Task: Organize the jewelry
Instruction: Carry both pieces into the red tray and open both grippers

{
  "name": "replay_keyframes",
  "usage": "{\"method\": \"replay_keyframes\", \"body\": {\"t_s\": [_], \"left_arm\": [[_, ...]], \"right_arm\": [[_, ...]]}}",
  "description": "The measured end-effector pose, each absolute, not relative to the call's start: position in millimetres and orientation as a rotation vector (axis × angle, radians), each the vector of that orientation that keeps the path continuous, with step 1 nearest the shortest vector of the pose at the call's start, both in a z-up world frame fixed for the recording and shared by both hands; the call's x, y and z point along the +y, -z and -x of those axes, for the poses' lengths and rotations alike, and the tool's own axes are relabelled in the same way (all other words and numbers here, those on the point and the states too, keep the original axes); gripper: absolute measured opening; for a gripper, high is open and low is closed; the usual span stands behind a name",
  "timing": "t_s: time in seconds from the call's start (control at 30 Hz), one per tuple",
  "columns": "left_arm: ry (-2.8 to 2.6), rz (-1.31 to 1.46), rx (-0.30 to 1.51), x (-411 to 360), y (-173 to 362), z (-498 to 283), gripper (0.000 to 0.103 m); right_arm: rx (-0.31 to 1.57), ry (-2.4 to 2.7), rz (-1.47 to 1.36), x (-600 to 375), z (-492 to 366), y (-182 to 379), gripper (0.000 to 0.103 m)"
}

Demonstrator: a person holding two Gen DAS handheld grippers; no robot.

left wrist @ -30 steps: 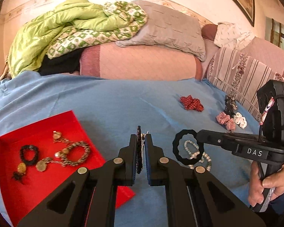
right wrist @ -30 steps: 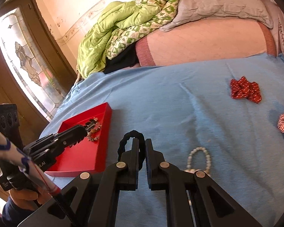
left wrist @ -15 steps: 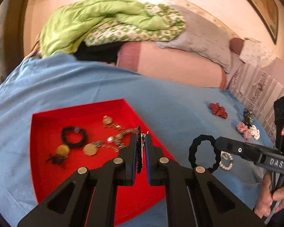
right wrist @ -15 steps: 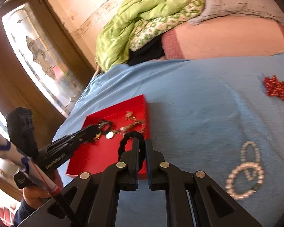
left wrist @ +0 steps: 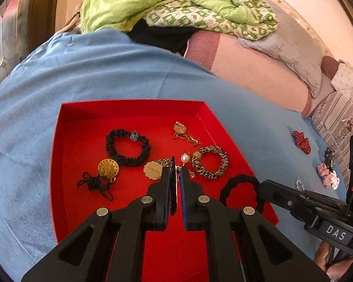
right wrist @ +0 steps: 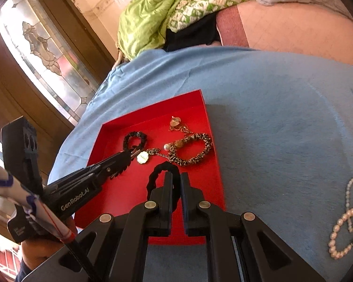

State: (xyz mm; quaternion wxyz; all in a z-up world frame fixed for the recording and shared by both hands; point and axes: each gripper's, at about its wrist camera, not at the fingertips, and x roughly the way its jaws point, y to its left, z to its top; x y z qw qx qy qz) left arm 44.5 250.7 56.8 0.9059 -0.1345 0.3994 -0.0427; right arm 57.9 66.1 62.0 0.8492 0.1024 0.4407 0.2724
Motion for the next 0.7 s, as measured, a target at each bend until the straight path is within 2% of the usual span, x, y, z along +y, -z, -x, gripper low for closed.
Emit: {"method": "replay_keyframes", "body": {"t_s": [0.7], "left_arm": [[0.075, 0.269, 0.879, 241.6, -47.3, -54.2, 0.008]], "right_arm": [[0.991, -0.501, -0.137, 84.0, -81.2, -36.0, 0.008]]}}
